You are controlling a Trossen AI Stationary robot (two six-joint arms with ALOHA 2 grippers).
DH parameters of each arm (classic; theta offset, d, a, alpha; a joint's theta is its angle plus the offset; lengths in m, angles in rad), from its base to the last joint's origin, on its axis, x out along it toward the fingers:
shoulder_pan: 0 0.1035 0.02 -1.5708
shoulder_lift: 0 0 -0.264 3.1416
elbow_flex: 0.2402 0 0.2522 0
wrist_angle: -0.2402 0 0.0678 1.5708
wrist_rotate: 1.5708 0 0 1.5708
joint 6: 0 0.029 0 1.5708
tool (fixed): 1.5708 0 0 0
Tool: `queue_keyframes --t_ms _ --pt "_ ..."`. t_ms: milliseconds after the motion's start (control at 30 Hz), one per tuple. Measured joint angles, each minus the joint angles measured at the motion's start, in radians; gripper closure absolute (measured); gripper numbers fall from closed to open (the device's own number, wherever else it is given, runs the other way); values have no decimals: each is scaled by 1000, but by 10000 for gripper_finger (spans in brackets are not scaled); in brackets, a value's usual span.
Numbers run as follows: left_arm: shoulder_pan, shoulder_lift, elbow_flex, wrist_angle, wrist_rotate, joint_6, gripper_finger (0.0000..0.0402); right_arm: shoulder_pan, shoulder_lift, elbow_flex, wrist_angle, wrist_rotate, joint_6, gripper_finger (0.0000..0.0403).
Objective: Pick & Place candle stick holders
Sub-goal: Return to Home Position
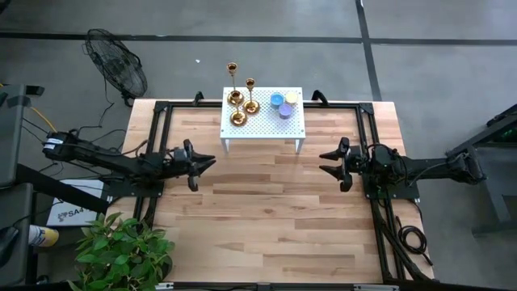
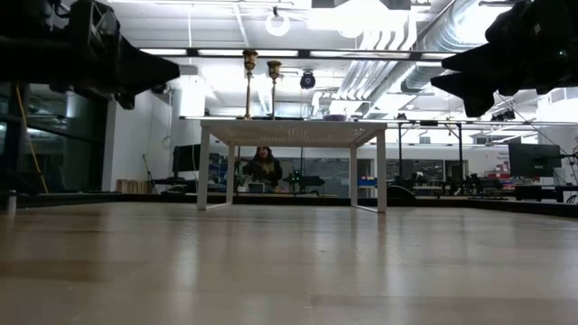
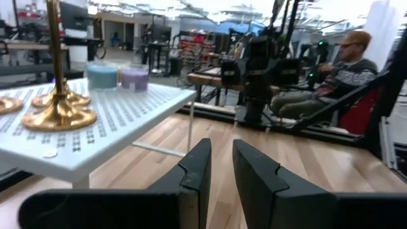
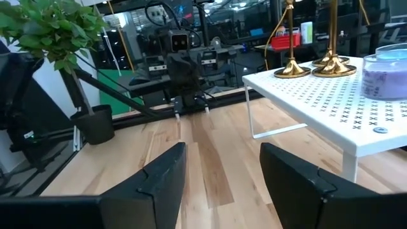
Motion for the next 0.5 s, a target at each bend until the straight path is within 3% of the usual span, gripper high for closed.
queue_keyframes --t_ms 267,500 --pt "0 -180 0 -198 10 12 337 0 0 0 -2 -84 0 206" --pt "0 -345 0 -340 6 10 337 0 0 0 -1 -89 -2 206"
